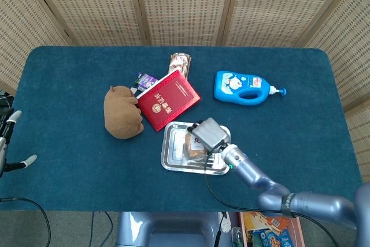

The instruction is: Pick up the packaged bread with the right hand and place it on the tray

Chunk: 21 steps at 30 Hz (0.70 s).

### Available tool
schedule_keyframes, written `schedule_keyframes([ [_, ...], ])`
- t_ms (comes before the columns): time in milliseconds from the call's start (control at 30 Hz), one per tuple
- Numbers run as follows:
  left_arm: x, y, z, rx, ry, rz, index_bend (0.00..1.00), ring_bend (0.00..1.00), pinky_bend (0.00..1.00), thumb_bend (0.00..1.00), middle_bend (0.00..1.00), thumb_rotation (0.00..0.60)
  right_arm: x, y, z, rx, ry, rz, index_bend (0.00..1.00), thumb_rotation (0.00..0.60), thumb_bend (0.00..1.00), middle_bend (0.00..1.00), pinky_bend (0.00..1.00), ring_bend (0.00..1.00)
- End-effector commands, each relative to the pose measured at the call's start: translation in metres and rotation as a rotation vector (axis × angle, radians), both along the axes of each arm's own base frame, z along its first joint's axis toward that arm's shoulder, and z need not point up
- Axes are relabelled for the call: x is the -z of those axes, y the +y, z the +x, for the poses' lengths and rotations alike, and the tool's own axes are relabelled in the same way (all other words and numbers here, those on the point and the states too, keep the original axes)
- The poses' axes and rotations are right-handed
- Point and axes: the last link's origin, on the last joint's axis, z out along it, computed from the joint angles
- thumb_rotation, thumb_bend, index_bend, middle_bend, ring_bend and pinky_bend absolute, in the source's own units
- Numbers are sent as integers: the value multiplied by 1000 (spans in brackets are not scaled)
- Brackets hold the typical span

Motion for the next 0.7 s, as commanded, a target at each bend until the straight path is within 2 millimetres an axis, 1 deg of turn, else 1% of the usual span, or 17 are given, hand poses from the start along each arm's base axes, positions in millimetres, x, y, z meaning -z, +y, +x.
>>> schedule_keyframes([
  [33, -1, 1, -1, -3, -3, 0, 0, 0, 0, 0, 0, 600, 19, 6, 11, -12, 25, 24, 537, 600, 164, 512, 580, 414],
  [67, -2, 1, -1, -4, -4, 2, 0, 0, 0, 0, 0, 600, 22, 7, 11, -10, 33, 28, 488, 600, 123, 437, 531, 355],
  [100, -2, 1, -2, -5, -7, 3, 0, 0, 0, 0, 0, 600, 26, 8, 9, 9, 37, 30, 415, 600, 90, 350, 469, 278],
  [133, -3, 0, -2, -6, -9, 4, 0, 0, 0, 0, 0, 600, 27, 9, 9, 26, 35, 29, 263, 600, 41, 193, 337, 151],
  [167, -3, 0, -2, -6, -12, 5, 0, 0, 0, 0, 0, 600, 28, 10, 9, 46, 23, 27, 115, 600, 3, 70, 187, 46],
  [200, -4, 0, -2, -6, -13, 5, 0, 0, 0, 0, 0, 600, 27, 10, 11, 59, 10, 18, 24, 600, 0, 6, 75, 0],
  [267, -4, 0, -2, -5, -15, 6, 0, 0, 0, 0, 0, 600, 23, 10, 13, 54, 2, -10, 0, 600, 0, 0, 2, 0],
  [433, -4, 0, -2, -4, -18, 5, 0, 0, 0, 0, 0, 600, 1, 15, 11, 39, -21, -51, 0, 600, 0, 0, 0, 0],
  [533, -4, -1, -2, -3, -18, 4, 0, 0, 0, 0, 0, 600, -23, 22, 4, 43, -49, -75, 0, 600, 0, 0, 0, 0],
  [600, -2, -3, -2, 2, -14, -1, 0, 0, 0, 0, 0, 600, -58, 27, -15, 52, -73, -145, 0, 600, 0, 0, 0, 0],
  [700, 0, -5, -1, 11, -4, -5, 0, 0, 0, 0, 0, 600, -86, 31, -41, 45, -87, -208, 0, 600, 0, 0, 0, 0],
])
